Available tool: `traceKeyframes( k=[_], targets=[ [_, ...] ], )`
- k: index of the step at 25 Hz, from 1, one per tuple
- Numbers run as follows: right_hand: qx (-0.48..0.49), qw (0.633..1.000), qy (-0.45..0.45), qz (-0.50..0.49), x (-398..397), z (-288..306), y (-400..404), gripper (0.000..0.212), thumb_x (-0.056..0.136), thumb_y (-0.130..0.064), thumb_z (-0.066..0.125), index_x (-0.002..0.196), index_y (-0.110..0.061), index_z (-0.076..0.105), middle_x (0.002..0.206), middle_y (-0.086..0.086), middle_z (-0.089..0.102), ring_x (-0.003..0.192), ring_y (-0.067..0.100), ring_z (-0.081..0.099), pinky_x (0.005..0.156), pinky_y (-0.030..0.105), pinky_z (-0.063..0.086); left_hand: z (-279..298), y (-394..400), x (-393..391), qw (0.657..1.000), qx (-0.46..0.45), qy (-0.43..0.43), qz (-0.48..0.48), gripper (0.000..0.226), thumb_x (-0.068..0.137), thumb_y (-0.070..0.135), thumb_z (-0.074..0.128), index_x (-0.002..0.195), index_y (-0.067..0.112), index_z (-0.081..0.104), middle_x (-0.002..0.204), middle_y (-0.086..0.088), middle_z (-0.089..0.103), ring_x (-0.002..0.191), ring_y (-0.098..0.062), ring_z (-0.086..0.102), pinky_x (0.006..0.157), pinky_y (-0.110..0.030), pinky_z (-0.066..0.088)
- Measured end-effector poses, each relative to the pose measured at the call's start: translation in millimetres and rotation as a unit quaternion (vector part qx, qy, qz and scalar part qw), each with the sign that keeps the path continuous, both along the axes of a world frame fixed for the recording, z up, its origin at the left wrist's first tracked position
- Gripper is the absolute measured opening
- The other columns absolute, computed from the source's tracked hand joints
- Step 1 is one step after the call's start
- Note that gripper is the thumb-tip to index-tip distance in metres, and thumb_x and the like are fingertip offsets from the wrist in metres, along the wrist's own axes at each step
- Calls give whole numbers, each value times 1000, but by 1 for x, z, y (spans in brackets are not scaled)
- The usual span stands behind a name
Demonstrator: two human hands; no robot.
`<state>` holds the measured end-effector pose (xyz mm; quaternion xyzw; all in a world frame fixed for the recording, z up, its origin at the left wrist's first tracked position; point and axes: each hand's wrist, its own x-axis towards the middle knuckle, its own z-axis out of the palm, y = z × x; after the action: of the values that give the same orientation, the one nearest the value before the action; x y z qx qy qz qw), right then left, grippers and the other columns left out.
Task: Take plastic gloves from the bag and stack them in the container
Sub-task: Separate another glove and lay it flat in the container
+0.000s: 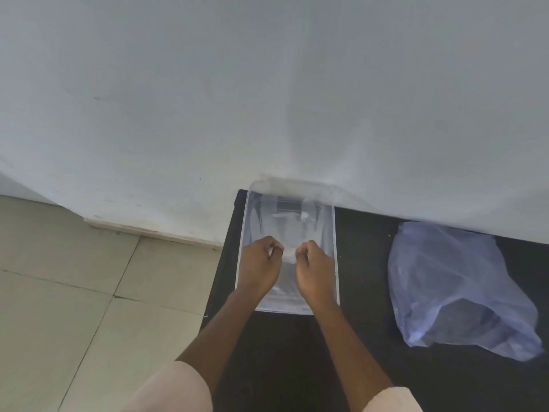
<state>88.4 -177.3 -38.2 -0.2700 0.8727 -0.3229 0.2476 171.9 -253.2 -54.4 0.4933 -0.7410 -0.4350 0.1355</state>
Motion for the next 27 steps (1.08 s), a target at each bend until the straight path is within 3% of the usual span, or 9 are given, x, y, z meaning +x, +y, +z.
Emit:
traceKeyframes(
  k=[5,9,11,13,16,19,21,22,27],
  targets=[
    [39,999,28,9,0,-4,3,21,97,-13,43,78,-14,49,77,0,58,65,12,51,53,20,30,-7,6,6,999,24,-23,-10,22,97,17,51,98,9,71,101,-6,75,86,-18,66,85,-26,49],
    [105,985,57,128,1,9,11,15,96,-16,44,100,-7,56,95,9,64,78,22,54,67,27,34,4,-3,10,986,61,-82,-131,26,97,15,50,120,14,62,124,-6,67,106,-23,65,94,-30,48],
    [137,965,88,208,2,20,17,22,96,-17,46,113,-6,51,101,12,64,86,27,60,67,30,35,13,-3,15,939,-14,-193,-283,42,95,13,49,137,15,47,133,-9,61,119,-27,58,103,-39,44],
    [191,929,118,296,1,31,20,26,93,-14,47,119,-8,48,105,13,64,93,29,62,69,32,38,21,-1,19,845,-149,-312,-408,51,94,19,51,144,15,39,138,-10,58,132,-30,46,113,-49,30],
    [294,854,138,406,-5,35,21,28,92,-9,46,119,-9,55,113,13,62,101,31,61,82,37,45,25,-4,25,736,-222,-397,-502,48,94,30,52,142,22,47,148,-9,47,142,-32,31,116,-57,14],
    [366,773,173,489,-10,30,21,28,91,-7,45,116,-8,59,117,14,62,107,32,58,94,41,42,21,-10,30,679,-221,-437,-547,42,95,33,49,136,29,54,147,-7,46,141,-32,30,117,-57,11],
    [390,749,164,510,-11,29,20,30,92,-6,45,118,-9,59,119,15,62,111,33,57,99,41,38,22,-12,28,678,-206,-432,-558,41,96,35,47,135,29,55,146,-6,48,140,-32,33,117,-56,12],
    [378,763,146,503,-12,31,18,32,92,-7,45,121,-10,58,122,14,61,113,33,56,99,40,38,23,-14,26,694,-200,-416,-553,41,96,36,46,135,28,56,144,-6,50,138,-31,35,116,-55,16],
    [163,937,92,294,-23,25,-14,30,94,-6,49,121,-11,59,123,11,62,110,27,60,93,32,45,20,-9,15,786,-169,-343,-485,51,94,33,46,140,13,46,146,-13,46,132,-31,43,109,-48,35]
  ],
)
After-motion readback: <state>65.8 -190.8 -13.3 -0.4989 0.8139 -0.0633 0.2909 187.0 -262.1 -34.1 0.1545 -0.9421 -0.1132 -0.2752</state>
